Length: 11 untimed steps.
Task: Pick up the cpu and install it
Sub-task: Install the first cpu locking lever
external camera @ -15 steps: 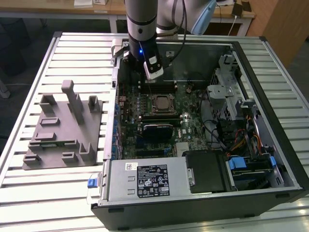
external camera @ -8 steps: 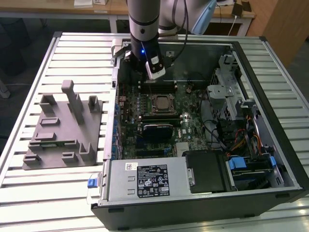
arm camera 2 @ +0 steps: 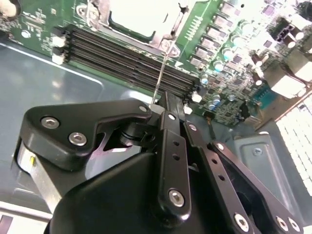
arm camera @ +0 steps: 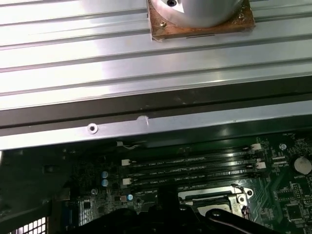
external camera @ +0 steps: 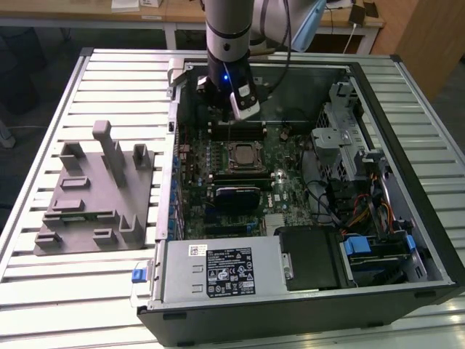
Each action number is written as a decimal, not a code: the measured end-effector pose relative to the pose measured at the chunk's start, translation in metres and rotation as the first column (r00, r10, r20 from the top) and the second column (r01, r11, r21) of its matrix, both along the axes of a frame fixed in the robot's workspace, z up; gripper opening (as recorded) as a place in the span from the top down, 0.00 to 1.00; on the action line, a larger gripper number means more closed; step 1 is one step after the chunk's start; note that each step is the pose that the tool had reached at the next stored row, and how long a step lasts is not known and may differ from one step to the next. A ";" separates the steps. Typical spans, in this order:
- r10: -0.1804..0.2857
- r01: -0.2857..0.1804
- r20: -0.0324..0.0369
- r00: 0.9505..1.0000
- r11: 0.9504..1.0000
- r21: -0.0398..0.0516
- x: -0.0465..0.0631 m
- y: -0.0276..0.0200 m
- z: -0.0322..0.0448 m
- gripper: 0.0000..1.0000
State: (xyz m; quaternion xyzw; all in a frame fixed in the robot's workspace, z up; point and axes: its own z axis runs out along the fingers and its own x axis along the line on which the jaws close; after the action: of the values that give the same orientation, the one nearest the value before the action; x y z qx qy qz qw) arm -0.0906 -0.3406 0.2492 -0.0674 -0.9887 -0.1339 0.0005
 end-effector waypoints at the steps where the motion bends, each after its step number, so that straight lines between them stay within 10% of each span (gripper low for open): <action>1: 0.000 0.000 0.000 1.000 1.000 0.000 0.001 0.0000 0.0000 0.89; 11: -0.001 0.001 0.000 1.000 1.000 0.000 0.005 0.0001 -0.0002 0.89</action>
State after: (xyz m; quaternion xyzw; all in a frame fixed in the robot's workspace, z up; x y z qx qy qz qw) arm -0.0851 -0.3405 0.2490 -0.0680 -0.9887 -0.1338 0.0007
